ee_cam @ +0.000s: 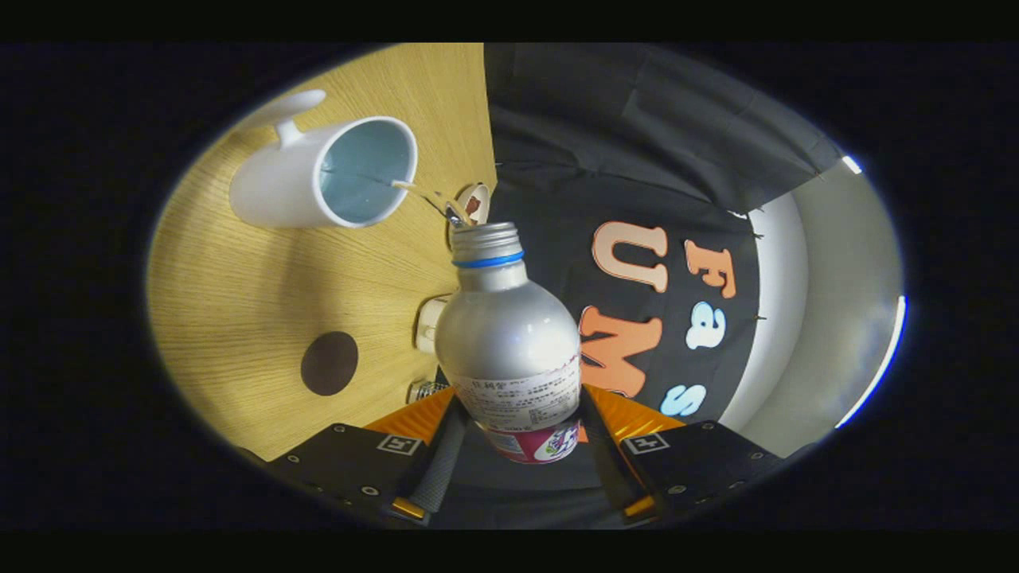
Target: Take the bottle from table, then pour the juice into the cup, finally place the bottle on the coaster
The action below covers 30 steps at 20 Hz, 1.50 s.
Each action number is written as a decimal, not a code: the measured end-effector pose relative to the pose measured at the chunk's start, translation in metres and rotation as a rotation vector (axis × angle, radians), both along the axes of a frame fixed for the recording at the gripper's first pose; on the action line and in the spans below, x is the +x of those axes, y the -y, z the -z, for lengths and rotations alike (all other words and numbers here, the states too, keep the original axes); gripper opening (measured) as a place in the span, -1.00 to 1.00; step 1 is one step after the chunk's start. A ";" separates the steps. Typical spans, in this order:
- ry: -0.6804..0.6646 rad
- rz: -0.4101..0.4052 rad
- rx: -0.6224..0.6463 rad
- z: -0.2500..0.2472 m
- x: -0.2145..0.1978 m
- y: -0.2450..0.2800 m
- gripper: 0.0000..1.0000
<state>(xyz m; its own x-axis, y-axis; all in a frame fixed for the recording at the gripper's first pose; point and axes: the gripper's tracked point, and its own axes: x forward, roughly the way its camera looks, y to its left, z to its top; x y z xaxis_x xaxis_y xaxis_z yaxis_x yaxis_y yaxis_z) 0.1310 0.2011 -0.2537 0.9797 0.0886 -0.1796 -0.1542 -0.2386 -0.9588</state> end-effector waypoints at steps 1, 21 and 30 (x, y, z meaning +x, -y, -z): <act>0.003 -0.004 -0.002 -0.001 0.001 -0.001 0.53; 0.100 -0.078 -0.117 -0.027 0.006 -0.013 0.53; 0.084 -0.094 -0.144 -0.016 0.004 -0.015 0.53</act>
